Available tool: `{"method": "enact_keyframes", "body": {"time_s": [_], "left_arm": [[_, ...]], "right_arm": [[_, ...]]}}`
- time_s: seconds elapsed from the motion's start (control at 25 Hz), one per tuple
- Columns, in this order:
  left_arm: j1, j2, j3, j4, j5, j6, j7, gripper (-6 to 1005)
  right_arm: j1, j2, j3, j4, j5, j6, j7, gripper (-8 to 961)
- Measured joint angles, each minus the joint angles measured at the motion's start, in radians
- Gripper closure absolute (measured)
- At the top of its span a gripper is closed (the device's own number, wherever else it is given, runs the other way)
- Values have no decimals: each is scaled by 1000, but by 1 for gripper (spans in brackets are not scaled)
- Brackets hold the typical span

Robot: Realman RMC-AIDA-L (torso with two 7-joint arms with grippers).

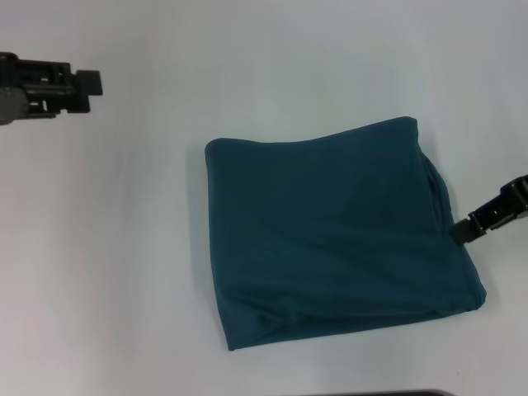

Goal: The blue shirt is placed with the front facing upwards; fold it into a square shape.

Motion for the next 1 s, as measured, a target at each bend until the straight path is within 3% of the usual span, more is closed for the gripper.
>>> {"method": "enact_keyframes", "body": {"time_s": [0.32,1.0], "left_arm": [[-1,9,-27,2,5,-1,-1,492],[5,4,-26,3,4,5,0,491]], "right_arm": [[0,-4,-14,55,42,-5,-35,639],[24,39,-107,123,-18,127,16,637]]}}
